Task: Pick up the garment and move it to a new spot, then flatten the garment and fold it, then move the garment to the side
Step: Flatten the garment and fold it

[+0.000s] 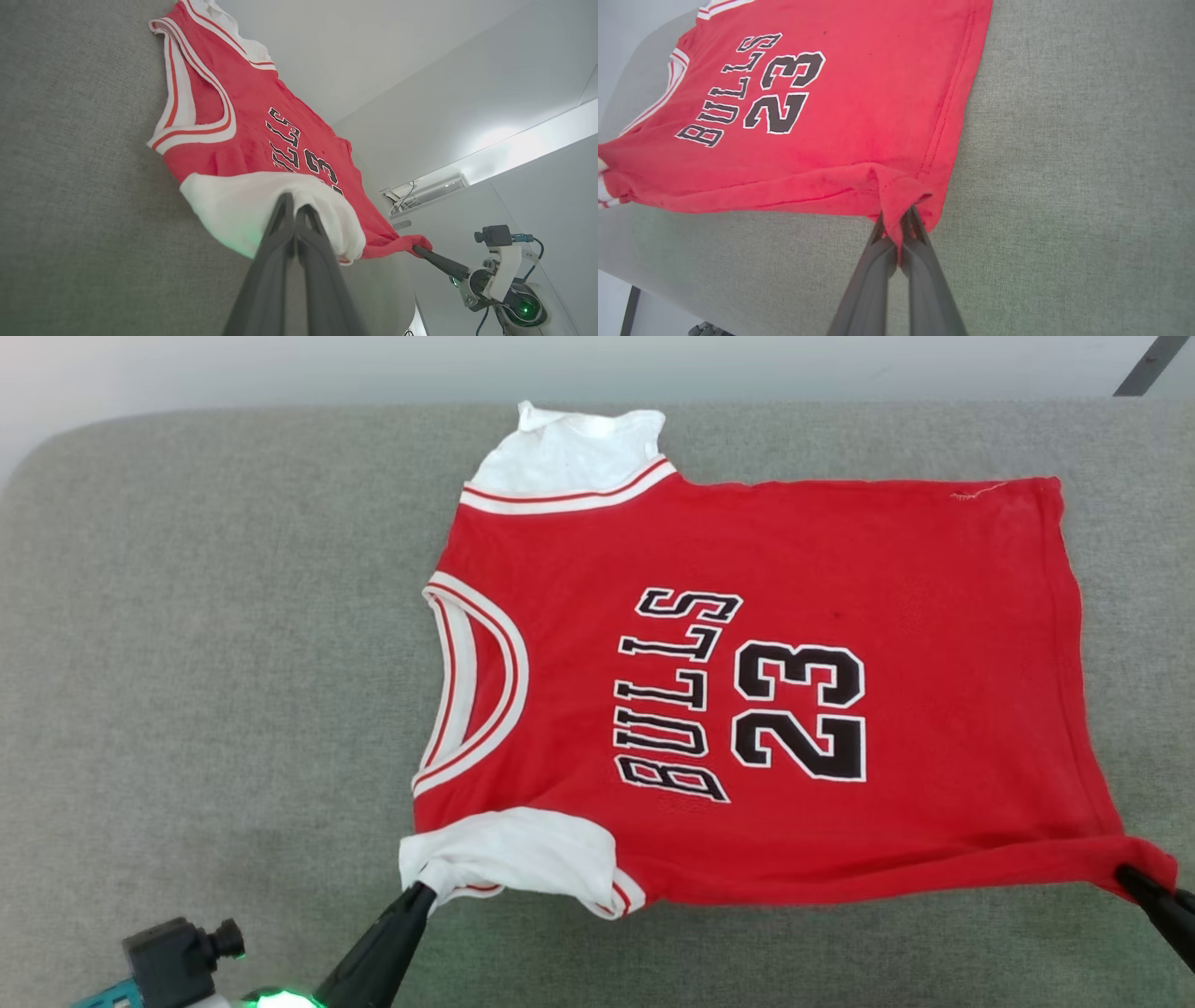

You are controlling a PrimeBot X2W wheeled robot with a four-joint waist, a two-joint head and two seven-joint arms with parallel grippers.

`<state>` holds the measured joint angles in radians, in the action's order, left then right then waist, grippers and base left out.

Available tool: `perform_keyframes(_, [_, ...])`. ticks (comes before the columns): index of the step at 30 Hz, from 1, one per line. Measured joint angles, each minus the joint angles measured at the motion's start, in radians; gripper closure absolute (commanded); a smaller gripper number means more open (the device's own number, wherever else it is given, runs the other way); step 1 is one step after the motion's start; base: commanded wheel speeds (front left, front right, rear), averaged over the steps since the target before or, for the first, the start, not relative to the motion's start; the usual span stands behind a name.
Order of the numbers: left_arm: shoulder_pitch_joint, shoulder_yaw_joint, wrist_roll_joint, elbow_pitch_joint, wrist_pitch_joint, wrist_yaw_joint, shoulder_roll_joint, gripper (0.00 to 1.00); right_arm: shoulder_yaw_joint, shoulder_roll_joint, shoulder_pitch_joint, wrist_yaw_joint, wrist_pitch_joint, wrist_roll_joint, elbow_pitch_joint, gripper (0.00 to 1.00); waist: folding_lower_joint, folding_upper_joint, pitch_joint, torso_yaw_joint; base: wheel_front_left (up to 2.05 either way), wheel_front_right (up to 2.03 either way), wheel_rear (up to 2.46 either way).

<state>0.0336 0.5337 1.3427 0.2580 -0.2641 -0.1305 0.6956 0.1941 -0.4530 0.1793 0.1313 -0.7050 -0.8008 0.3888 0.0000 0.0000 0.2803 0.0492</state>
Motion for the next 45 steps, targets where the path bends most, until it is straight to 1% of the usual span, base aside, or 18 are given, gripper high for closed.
perform_keyframes(3, [-0.007, 0.0, -0.023, 0.01, 0.001, 0.0, 0.004, 1.0, 0.031, 0.036, 0.009, 0.0, -0.035, 0.009, 0.045, 1.0, 0.0, 0.0, 0.007, 0.003, 0.0, 0.0, 0.0])
perform_keyframes(6, [-0.074, 0.015, -0.031, 0.006, 0.025, 0.0, 0.002, 1.0, 0.045, 0.063, -0.037, 0.0, -0.048, 0.021, 0.051, 1.0, 0.0, 0.0, 0.01, 0.005, 0.0, 0.0, 0.0])
perform_keyframes(9, [-0.164, 0.018, -0.025, -0.007, 0.044, 0.0, -0.008, 1.0, 0.046, 0.073, -0.109, 0.0, -0.059, 0.032, 0.022, 1.0, 0.0, 0.0, 0.016, 0.004, 0.0, 0.0, 0.0])
perform_keyframes(12, [-0.263, 0.021, -0.009, -0.041, 0.07, 0.0, -0.016, 1.0, 0.032, 0.07, -0.2, 0.0, -0.061, 0.05, -0.034, 1.0, 0.0, 0.0, 0.029, 0.0, 0.0, 0.0, 0.0])
perform_keyframes(17, [-0.432, 0.036, 0.033, -0.151, 0.11, 0.0, -0.046, 1.0, 0.005, 0.063, -0.341, 0.0, -0.025, 0.072, -0.155, 1.0, 0.0, 0.0, 0.06, -0.004, 0.0, 0.0, 0.0])
perform_keyframes(21, [-0.537, 0.051, 0.048, -0.287, 0.133, 0.0, -0.072, 1.0, -0.015, 0.059, -0.422, 0.0, 0.011, 0.08, -0.252, 1.0, 0.0, 0.0, 0.089, -0.006, 0.0, 0.0, 0.0])
perform_keyframes(25, [-0.614, 0.084, 0.052, -0.436, 0.146, 0.0, -0.106, 1.0, -0.055, 0.049, -0.458, 0.0, 0.03, 0.089, -0.33, 1.0, 0.0, 0.0, 0.12, -0.007, 0.0, 0.0, 0.0])
perform_keyframes(29, [-0.669, 0.129, 0.006, -0.578, 0.131, 0.0, -0.12, 1.0, -0.094, 0.04, -0.488, 0.0, 0.077, 0.095, -0.387, 1.0, 0.0, 0.0, 0.149, -0.011, 0.0, 0.0, 0.0])
perform_keyframes(31, [-0.686, 0.152, -0.019, -0.627, 0.118, 0.0, -0.128, 1.0, -0.111, 0.039, -0.497, 0.0, 0.1, 0.095, -0.412, 1.0, 0.0, 0.0, 0.162, -0.013, 0.0, 0.0, 0.0])
perform_keyframes(34, [-0.716, 0.179, -0.028, -0.678, 0.1, 0.0, -0.135, 1.0, -0.139, 0.03, -0.516, 0.0, 0.13, 0.097, -0.443, 1.0, 0.0, 0.0, 0.177, -0.019, 0.0, 0.0, 0.0])
perform_keyframes(40, [-0.766, 0.257, -0.098, -0.756, 0.058, -0.002, -0.137, 1.0, -0.199, 0.007, -0.542, 0.0, 0.177, 0.101, -0.482, 1.0, 0.0, 0.0, 0.186, -0.027, 0.0, 0.0, 0.0])
perform_keyframes(41, [-0.771, 0.267, -0.106, -0.766, 0.051, -0.002, -0.137, 0.75, -0.206, 0.004, -0.542, 0.0, 0.188, 0.101, -0.486, 1.0, 0.0, 0.0, 0.183, -0.027, 0.0, 0.0, 0.0])
perform_keyframes(42, [-0.776, 0.278, -0.115, -0.775, 0.043, -0.002, -0.136, 0.44, -0.212, 0.0, -0.542, 0.0, 0.199, 0.101, -0.49, 0.78, 0.0, 0.0, 0.178, -0.027, 0.0, 0.0, 0.0])
perform_keyframes(43, [-0.78, 0.288, -0.125, -0.781, 0.037, -0.002, -0.134, 0.0, -0.218, -0.001, -0.543, 0.0, 0.214, 0.102, -0.495, 0.56, 0.0, 0.0, 0.172, -0.026, 0.0, 0.0, 0.0])
perform_keyframes(44, [-0.783, 0.297, -0.128, -0.785, 0.034, -0.002, -0.129, 0.0, -0.224, -0.002, -0.543, 0.0, 0.226, 0.107, -0.499, 0.18, 0.0, 0.0, 0.165, -0.026, 0.0, 0.0, 0.0])
perform_keyframes(45, [-0.785, 0.304, -0.131, -0.79, 0.031, -0.002, -0.119, 0.0, -0.23, -0.005, -0.541, 0.0, 0.235, 0.115, -0.501, 0.0, 0.0, 0.0, 0.156, -0.025, 0.0, 0.0, 0.0])
